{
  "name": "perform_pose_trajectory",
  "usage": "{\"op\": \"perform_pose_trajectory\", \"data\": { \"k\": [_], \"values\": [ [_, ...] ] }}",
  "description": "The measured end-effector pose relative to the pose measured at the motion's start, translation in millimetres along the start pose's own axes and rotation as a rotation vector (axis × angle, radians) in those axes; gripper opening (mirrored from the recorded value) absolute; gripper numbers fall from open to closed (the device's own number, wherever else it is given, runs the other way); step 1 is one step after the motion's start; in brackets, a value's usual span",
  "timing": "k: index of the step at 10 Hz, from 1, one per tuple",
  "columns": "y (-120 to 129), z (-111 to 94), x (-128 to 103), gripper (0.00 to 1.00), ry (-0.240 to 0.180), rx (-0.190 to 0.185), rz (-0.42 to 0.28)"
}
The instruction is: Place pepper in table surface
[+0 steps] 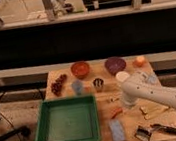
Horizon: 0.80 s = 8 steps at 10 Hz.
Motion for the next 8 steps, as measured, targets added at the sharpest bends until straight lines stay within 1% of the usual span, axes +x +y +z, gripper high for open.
{"op": "perform_pose_trajectory", "data": {
  "k": [1, 3, 4, 8],
  "values": [
    [1, 0, 1, 0.00, -0.002, -0.003, 0.001],
    [4, -5, 1, 0.00, -0.010, -0.002, 0.001],
    [5, -11, 2, 0.00, -0.015, 0.006, 0.002],
    [2, -36, 6, 0.00, -0.042, 0.065, 0.014]
  ]
}}
